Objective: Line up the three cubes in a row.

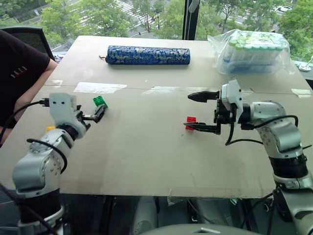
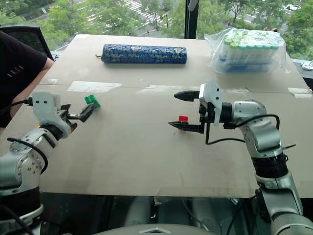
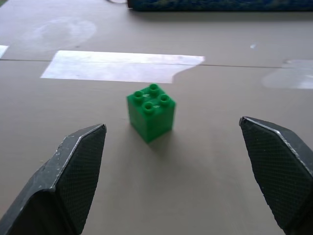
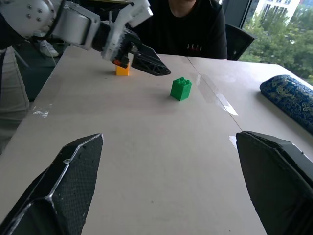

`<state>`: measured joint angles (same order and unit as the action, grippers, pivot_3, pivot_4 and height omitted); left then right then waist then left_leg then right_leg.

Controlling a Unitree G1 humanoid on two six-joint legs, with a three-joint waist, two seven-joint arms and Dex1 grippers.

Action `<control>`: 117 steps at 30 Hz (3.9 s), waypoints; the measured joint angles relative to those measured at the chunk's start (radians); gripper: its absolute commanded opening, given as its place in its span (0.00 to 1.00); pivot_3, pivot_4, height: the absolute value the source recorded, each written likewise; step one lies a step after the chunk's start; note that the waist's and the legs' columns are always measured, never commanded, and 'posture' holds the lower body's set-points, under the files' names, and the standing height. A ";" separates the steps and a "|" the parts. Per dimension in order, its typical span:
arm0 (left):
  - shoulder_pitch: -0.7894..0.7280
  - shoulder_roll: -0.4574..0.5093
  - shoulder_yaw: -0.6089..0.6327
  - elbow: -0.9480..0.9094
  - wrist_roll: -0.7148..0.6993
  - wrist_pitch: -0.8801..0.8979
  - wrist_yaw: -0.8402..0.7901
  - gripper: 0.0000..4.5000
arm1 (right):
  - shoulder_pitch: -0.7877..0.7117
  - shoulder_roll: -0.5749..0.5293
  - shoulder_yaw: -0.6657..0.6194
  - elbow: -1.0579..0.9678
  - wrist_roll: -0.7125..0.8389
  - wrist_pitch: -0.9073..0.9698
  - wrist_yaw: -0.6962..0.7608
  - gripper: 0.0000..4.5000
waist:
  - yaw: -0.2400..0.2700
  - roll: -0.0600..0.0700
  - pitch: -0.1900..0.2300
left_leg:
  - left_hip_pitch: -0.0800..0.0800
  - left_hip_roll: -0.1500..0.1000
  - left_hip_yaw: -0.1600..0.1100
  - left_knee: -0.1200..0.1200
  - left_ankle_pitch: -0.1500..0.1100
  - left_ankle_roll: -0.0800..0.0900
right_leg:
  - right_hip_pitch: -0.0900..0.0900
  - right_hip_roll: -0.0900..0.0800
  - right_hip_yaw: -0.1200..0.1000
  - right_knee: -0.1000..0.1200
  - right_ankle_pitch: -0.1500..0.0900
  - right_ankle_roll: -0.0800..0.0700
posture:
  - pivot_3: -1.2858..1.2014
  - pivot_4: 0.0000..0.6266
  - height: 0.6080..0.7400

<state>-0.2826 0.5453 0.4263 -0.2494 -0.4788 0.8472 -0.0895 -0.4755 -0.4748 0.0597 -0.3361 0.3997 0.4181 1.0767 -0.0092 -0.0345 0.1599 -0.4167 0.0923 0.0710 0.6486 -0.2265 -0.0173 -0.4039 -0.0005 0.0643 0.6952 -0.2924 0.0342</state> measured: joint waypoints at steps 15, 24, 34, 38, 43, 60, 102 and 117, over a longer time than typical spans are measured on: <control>-0.312 -0.165 -0.085 0.519 0.227 -0.245 0.203 0.75 | 0.039 -0.079 -0.039 -0.171 0.090 0.086 -0.163 1.00 | -0.002 -0.002 0.000 | -0.001 -0.001 0.000 0.000 0.000 0.000 | 0.000 0.000 0.001 -0.001 0.000 0.000 | 0.52 0.24 1.00; -0.319 -0.149 -0.088 0.579 0.240 -0.286 0.127 0.29 | 0.074 -0.142 -0.072 -0.197 0.128 0.087 -0.186 1.00 | -0.005 -0.002 0.000 | -0.001 -0.001 0.000 0.000 0.000 0.000 | 0.000 0.000 0.000 -0.001 0.000 0.001 | 0.52 0.24 1.00; -0.191 0.056 -0.422 0.256 0.098 -0.449 -0.751 0.29 | 0.206 -0.188 -0.118 -0.278 0.166 0.083 -0.208 1.00 | 0.008 -0.003 0.000 | -0.001 -0.001 0.001 0.000 0.002 -0.004 | 0.001 -0.001 0.000 -0.002 0.000 0.001 | 0.52 0.24 1.00; -0.255 0.081 -0.602 0.445 0.158 -0.601 -1.089 0.29 | 0.303 -0.225 -0.195 -0.296 0.186 0.100 -0.224 1.00 | -0.009 -0.003 0.001 | 0.001 -0.001 -0.001 0.001 0.000 0.000 | 0.001 0.001 0.001 -0.001 0.000 0.000 | 0.52 0.24 1.00; -0.556 0.017 -0.702 0.892 0.294 -0.870 -1.307 0.29 | 0.455 -0.272 -0.304 -0.422 0.267 0.148 -0.246 1.00 | 0.008 -0.004 0.001 | -0.003 -0.002 -0.006 0.002 0.000 0.000 | 0.002 0.002 -0.004 -0.003 0.000 0.000 | 0.52 0.24 1.00; -0.778 -0.133 -0.693 1.396 0.455 -1.166 -1.451 0.29 | 0.619 -0.304 -0.419 -0.509 0.319 0.160 -0.303 1.00 | -0.002 -0.004 0.001 | -0.015 -0.004 -0.021 0.006 0.000 0.001 | 0.000 0.002 -0.015 -0.007 0.000 0.001 | 0.52 0.24 1.00; -0.762 -0.151 -0.594 1.371 0.491 -1.217 -1.446 0.99 | 0.608 -0.371 -0.431 -0.410 0.345 0.123 -0.237 1.00 | -0.003 -0.004 0.001 | -0.015 -0.004 -0.024 0.014 0.000 0.001 | 0.002 0.002 -0.018 -0.001 0.000 0.001 | 0.52 0.24 1.00; -0.502 -0.042 -0.562 0.861 0.380 -0.920 -1.406 0.99 | 0.481 -0.346 -0.331 -0.338 0.332 0.097 -0.211 1.00 | 0.019 -0.002 0.000 | -0.014 -0.004 -0.027 0.019 0.000 0.001 | 0.006 0.002 -0.020 0.000 0.000 0.001 | 0.52 0.24 1.00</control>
<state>-0.7846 0.5036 -0.1358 0.6115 -0.0991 -0.0727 -1.4957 0.0050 -0.8204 -0.2713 -0.6743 0.7321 0.5152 0.8659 0.0097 -0.0362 0.1599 -0.4303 0.0888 0.0439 0.6672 -0.2269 -0.0162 -0.3977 0.0010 0.0441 0.6954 -0.2925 0.0351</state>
